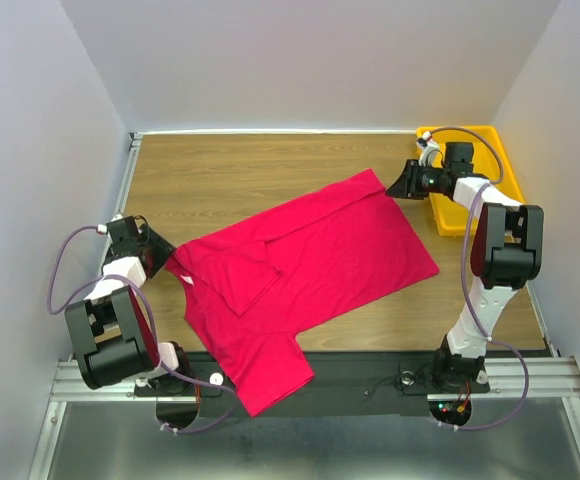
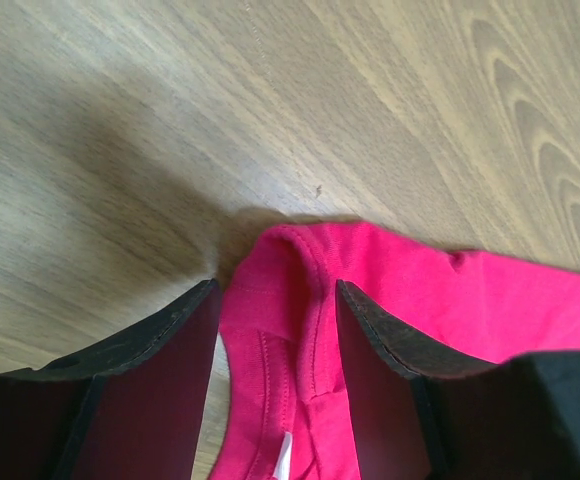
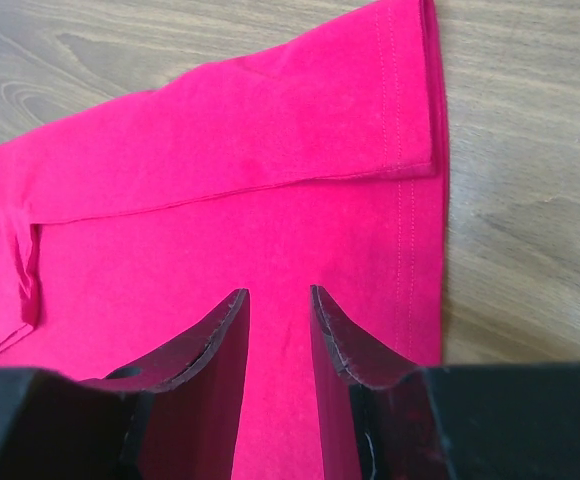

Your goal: Fold and stack the t-shirts

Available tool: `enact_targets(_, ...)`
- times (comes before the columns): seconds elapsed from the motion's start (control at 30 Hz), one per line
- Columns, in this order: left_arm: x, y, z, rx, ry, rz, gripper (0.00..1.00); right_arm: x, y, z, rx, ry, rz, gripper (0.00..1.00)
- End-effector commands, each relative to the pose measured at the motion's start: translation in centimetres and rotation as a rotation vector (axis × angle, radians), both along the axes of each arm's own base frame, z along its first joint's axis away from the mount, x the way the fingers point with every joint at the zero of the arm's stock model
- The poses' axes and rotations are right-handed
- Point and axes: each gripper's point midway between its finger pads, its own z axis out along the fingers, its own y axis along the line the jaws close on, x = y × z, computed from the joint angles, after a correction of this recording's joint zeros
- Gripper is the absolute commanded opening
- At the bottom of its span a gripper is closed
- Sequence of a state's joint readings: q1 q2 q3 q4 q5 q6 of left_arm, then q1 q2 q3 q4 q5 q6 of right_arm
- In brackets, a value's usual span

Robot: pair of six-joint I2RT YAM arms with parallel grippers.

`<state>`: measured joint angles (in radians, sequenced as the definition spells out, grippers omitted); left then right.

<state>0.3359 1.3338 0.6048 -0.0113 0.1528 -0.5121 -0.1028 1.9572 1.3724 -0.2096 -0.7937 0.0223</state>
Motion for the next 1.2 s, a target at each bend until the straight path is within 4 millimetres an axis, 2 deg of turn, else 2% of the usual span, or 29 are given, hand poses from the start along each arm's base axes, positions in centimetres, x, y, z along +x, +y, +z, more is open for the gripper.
enact_targets(0.0, 2.2, 0.4, 2.2, 0.004, -0.087, -0.005, 0.6, 0.0, -0.2, 0.4, 0.005, -0.023, 0.008, 0.36)
enact_targets(0.13, 2.7, 0.2, 2.7, -0.009, -0.108, -0.011, 0.6, 0.0, -0.2, 0.4, 0.004, -0.024, 0.006, 0.36)
enact_targets(0.5, 3.4, -0.2, 1.9, -0.05, -0.104, -0.025, 0.55, 0.0, -0.3, 0.1, 0.004, -0.019, 0.004, 0.36)
enact_targets(0.67, 3.5, -0.4, 1.1, -0.06, -0.092, -0.037, 0.46, 0.0, -0.4, 0.2, 0.004, -0.02, 0.002, 0.36)
enact_targets(0.8, 3.7, -0.3, 0.9, -0.056, -0.094, -0.039, 0.28, 0.0, -0.6, 0.2, 0.004, -0.019, -0.001, 0.36)
enact_targets(0.83, 3.8, -0.2, 0.9, -0.05, -0.096, -0.039, 0.17, 0.0, -0.6, 0.1, 0.004, -0.017, -0.001, 0.36)
enact_targets(0.87, 3.8, -0.1, 0.9, -0.048, -0.096, -0.037, 0.16, 0.0, -0.6, 0.1, 0.004, -0.017, -0.001, 0.36)
enact_targets(0.93, 4.0, 0.1, 1.2, -0.041, -0.103, -0.031, 0.02, 0.0, -0.5, 0.1, 0.006, -0.016, 0.0, 0.37)
enact_targets(1.17, 4.8, 2.2, 2.5, 0.032, -0.114, 0.004, 0.0, 0.0, -0.6, 0.0, 0.004, -0.015, -0.002, 0.37)
